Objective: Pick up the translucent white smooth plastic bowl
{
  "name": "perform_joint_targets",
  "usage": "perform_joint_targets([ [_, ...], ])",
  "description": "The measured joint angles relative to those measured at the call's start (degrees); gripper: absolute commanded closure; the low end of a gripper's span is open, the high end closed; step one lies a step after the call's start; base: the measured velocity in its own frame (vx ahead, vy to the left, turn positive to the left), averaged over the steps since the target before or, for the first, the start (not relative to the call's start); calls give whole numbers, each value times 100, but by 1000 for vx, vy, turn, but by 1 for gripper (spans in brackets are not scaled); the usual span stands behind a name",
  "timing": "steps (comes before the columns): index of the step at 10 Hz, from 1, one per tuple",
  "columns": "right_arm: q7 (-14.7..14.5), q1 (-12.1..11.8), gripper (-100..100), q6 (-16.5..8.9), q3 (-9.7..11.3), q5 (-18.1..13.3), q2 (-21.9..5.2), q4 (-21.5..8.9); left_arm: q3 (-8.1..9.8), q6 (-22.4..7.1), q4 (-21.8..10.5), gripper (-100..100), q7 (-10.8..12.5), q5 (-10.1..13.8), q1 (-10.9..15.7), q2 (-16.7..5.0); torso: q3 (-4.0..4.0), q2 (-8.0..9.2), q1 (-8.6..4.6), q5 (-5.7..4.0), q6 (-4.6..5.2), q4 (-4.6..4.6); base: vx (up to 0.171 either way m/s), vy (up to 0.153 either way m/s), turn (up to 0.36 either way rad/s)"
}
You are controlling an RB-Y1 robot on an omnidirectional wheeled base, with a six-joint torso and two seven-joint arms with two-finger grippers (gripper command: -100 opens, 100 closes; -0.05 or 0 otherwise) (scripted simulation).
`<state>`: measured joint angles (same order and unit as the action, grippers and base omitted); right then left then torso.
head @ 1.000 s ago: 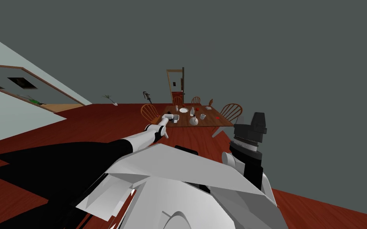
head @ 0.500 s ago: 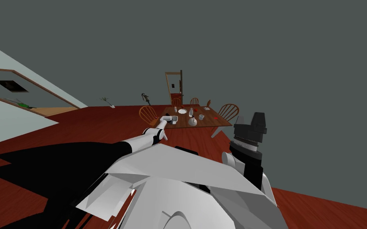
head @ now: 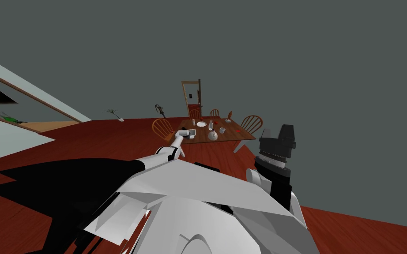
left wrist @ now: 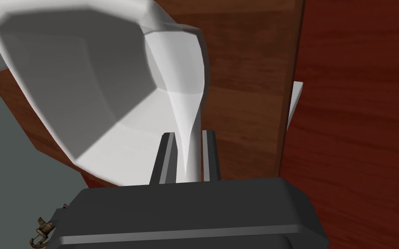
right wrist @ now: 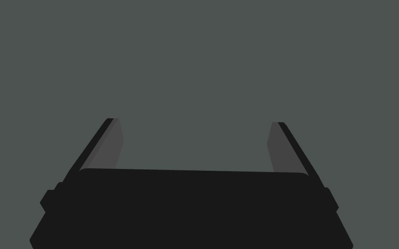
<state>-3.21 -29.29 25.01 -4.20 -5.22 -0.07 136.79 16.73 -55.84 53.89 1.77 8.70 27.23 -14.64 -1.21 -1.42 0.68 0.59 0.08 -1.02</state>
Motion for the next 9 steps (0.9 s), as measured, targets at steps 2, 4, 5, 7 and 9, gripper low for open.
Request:
perform_joint_targets([
  [2, 0, 0, 0, 0, 0, 0, 0, 0, 2, -208, 314, 100, 123, 32, -297, 37, -26, -31, -3, 19, 19, -22, 57, 10, -56],
  [4, 0, 0, 0, 0, 0, 0, 0, 0, -1, -294, 707, 100, 130, 57, -601, 60, -29, -26, 10, 21, 2, -32, 2, -4, 18],
  [5, 0, 0, 0, 0, 0, 0, 0, 0, 1, -310, 895, 100, 128, 58, -683, 58, -24, -21, 10, 19, 4, -26, -7, 1, 2],
  [7, 0, 0, 0, 0, 0, 0, 0, 0, 20, -433, 1220, 100, 155, 120, -899, 61, -30, -34, 10, 22, 10, -29, 76, 8, -150],
  [9, 0, 0, 0, 0, 0, 0, 0, 0, 19, -592, 1618, 100, 204, 159, -1280, 89, -31, -32, 15, 18, -2, -31, 21, 8, 0],
])
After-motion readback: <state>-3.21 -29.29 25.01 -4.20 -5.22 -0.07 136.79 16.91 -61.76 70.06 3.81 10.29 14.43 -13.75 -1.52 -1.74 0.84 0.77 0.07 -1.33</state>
